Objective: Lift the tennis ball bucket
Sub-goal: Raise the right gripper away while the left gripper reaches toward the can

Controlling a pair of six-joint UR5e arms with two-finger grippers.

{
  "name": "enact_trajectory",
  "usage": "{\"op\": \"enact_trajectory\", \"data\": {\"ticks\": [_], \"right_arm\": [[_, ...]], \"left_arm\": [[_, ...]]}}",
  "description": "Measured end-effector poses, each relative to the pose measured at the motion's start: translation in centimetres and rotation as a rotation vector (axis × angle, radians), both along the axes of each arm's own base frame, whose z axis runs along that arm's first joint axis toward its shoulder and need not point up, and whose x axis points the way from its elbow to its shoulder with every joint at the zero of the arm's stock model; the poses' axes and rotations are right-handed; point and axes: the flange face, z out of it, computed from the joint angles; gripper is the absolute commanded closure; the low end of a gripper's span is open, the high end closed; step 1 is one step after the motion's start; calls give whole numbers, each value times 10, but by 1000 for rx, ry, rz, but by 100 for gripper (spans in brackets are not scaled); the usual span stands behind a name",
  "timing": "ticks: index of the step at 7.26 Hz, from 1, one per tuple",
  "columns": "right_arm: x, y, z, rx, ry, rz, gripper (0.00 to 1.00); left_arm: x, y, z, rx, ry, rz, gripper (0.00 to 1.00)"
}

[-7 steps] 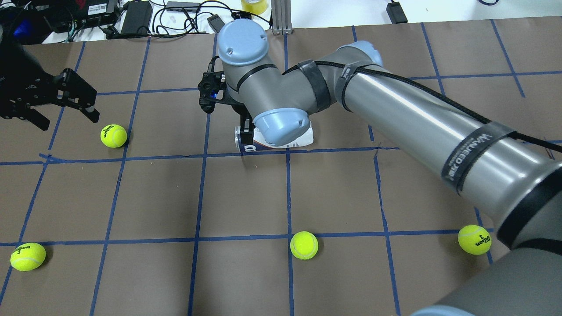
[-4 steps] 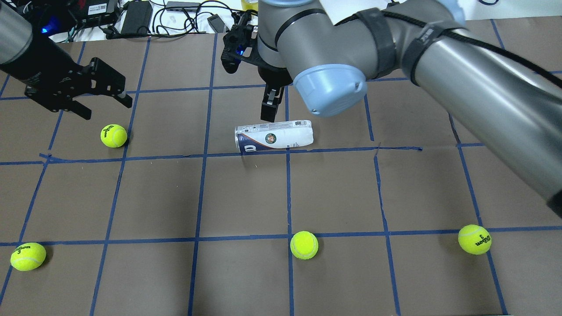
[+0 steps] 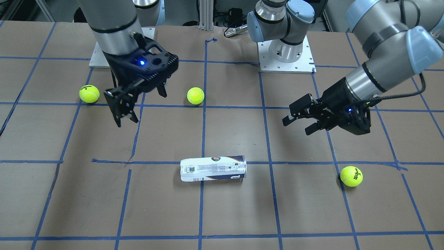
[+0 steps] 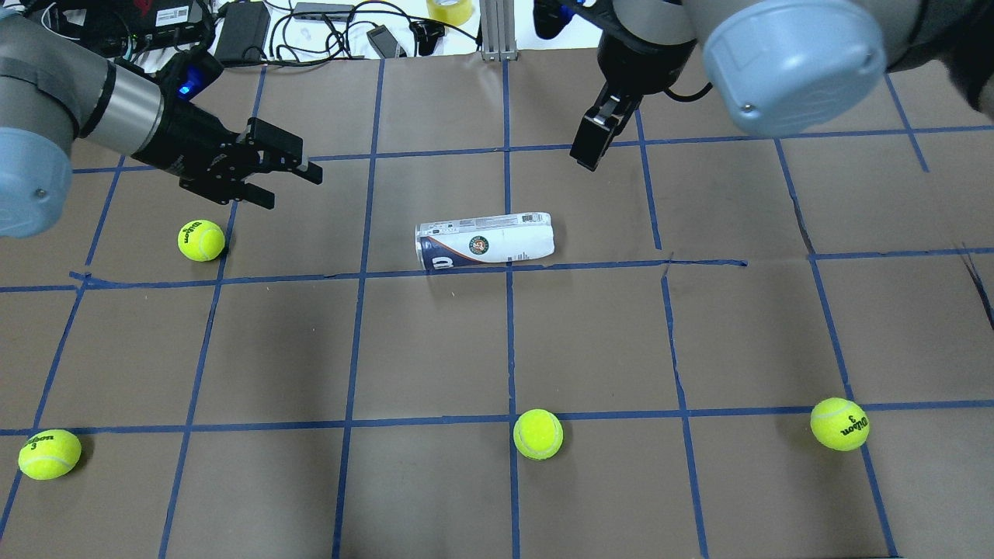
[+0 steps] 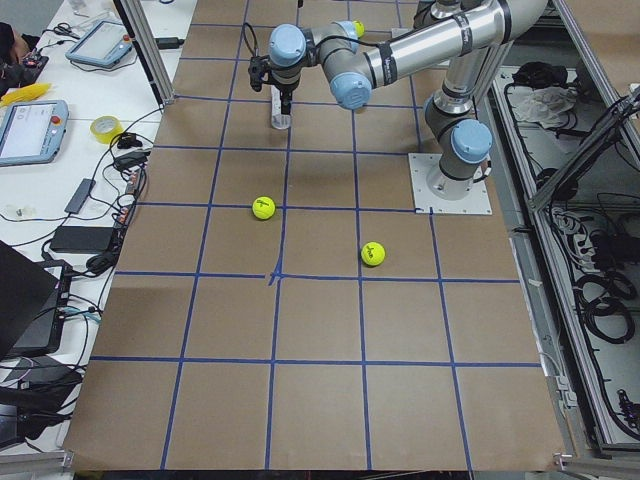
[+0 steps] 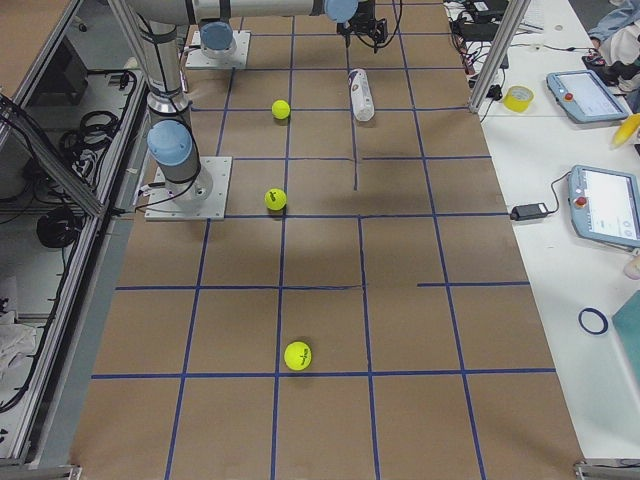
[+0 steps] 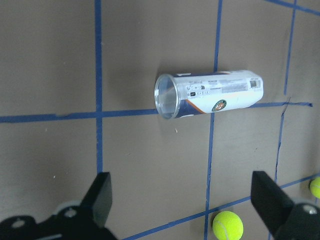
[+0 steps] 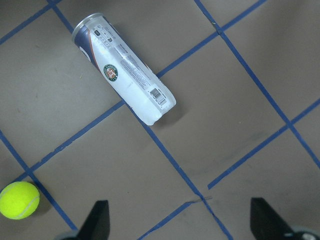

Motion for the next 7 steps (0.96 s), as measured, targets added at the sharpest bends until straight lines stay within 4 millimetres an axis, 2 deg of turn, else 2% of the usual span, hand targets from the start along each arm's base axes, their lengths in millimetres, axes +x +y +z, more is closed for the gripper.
{"op": "enact_trajectory", "data": {"ticks": [1,3,4,6,7], "right_arm": [[-9,6,7,15,-6,-111,0],[-20,13,20,20,-30,-318,0],[-34,16,31,6,-36,-416,0],[-81,26,48,24,-16,-568,0],[-93,32,52,40,-12,-607,0]], "left_arm": [[-6,-9,-20,-17,41,-13,0],[-32,-24,-51,-47,66,-65,0],[-47,-29,-66,-49,70,-94,0],[-69,-35,-100,-41,83,-132,0],[-75,-38,-119,-29,114,-136,0]]}}
